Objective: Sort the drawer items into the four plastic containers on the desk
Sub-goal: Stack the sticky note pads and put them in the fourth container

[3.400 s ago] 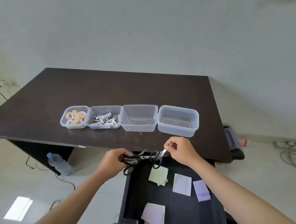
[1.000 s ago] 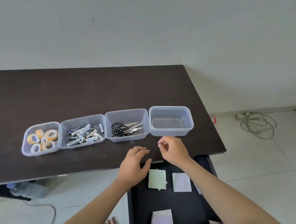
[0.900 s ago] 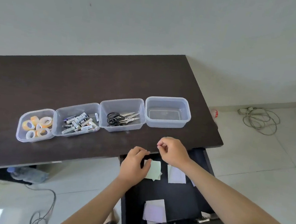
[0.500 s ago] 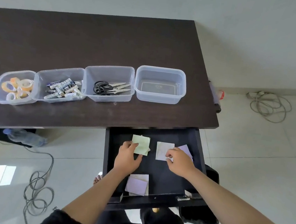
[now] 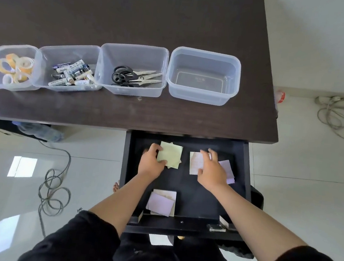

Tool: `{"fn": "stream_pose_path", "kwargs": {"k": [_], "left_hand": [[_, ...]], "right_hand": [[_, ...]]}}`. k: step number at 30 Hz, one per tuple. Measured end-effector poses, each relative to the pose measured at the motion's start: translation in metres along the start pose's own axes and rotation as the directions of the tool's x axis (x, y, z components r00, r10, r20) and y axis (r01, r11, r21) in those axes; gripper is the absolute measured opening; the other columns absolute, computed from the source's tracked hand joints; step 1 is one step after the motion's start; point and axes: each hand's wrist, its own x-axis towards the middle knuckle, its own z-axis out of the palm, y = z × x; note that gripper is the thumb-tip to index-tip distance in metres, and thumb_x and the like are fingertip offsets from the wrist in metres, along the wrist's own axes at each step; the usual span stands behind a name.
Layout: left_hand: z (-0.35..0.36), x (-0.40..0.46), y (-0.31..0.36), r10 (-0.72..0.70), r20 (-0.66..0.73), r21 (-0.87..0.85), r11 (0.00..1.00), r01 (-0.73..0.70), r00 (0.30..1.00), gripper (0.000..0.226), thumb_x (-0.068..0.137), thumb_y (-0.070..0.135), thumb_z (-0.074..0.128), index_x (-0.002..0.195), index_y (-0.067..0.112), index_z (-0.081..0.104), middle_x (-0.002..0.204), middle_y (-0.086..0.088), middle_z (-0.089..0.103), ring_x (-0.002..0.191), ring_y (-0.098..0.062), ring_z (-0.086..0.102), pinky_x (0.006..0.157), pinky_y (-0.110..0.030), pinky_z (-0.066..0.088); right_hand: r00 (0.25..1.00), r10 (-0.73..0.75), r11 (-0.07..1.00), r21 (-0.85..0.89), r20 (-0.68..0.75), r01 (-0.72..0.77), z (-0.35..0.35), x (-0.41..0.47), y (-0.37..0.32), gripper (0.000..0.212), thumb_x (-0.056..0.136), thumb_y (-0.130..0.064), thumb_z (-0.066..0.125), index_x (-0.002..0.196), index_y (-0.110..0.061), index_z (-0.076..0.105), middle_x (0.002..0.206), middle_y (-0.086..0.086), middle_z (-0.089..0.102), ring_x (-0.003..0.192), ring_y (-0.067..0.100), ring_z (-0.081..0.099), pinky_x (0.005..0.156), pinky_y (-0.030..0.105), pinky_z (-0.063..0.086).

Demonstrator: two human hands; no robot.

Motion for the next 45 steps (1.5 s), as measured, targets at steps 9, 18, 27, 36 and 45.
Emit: {"fn": "stream_pose_path", "kwargs": {"k": [9,18,27,36,45], "left_hand": [[0.003,-0.02,0.007,-0.038,-0.026,-0.109,0.993,0.035,0.999,0.037,0.078,0.013,0.072,0.107,0.021,0.05,0.107,-0.001,0.057,0.086,-0.017,0.06,0.058,-0.02,0.046],[0.006,-0.056,0.001,-0.067,0.039,-0.192,0.979,0.073,0.997,0.032,0.085,0.008,0.064,0.115,0.016,0.056,0.084,0.004,0.054,0.071,-0.013,0.056,0.07,-0.028,0.051],[-0.01,-0.073,0.0,-0.02,0.238,-0.316,0.944,0.097,0.971,0.031,0.082,-0.002,0.066,0.109,0.011,0.06,0.097,-0.014,0.061,0.074,-0.018,0.064,0.056,-0.02,0.052],[-0.025,-0.079,0.007,0.05,0.331,-0.376,0.923,0.083,0.942,0.027,0.085,-0.009,0.055,0.103,0.012,0.057,0.102,-0.01,0.064,0.089,-0.018,0.065,0.073,-0.03,0.058],[-0.031,-0.081,0.018,0.034,0.369,-0.539,0.822,0.184,0.929,0.036,0.091,-0.013,0.038,0.104,0.014,0.058,0.117,-0.007,0.059,0.11,-0.025,0.06,0.09,-0.041,0.055]], "right_hand": [[0.994,-0.087,0.967,-0.244,-0.064,0.069,-0.028,-0.001,0.005,0.048,0.072,-0.051,0.072,0.103,-0.015,0.061,0.11,0.002,0.051,0.104,0.024,0.045,0.076,0.031,0.041],[0.986,-0.089,0.994,0.048,-0.144,0.097,-0.035,-0.04,0.012,0.022,0.089,-0.034,0.055,0.074,-0.02,0.049,0.063,-0.008,0.046,0.075,0.02,0.05,0.049,0.027,0.032],[0.878,-0.257,0.899,0.235,-0.404,0.371,-0.04,-0.086,-0.014,0.014,0.092,-0.025,0.057,0.104,-0.018,0.056,0.072,-0.013,0.052,0.06,0.009,0.047,0.052,0.027,0.042],[0.857,-0.385,0.85,0.229,-0.343,0.474,-0.025,-0.088,-0.021,0.009,0.09,-0.005,0.053,0.098,-0.008,0.056,0.108,0.005,0.048,0.084,0.016,0.054,0.069,0.026,0.053],[0.832,-0.341,0.795,0.339,-0.437,0.503,-0.023,-0.097,-0.011,0.019,0.081,0.012,0.055,0.084,-0.006,0.059,0.109,-0.004,0.042,0.109,0.008,0.045,0.086,0.006,0.04]]}}
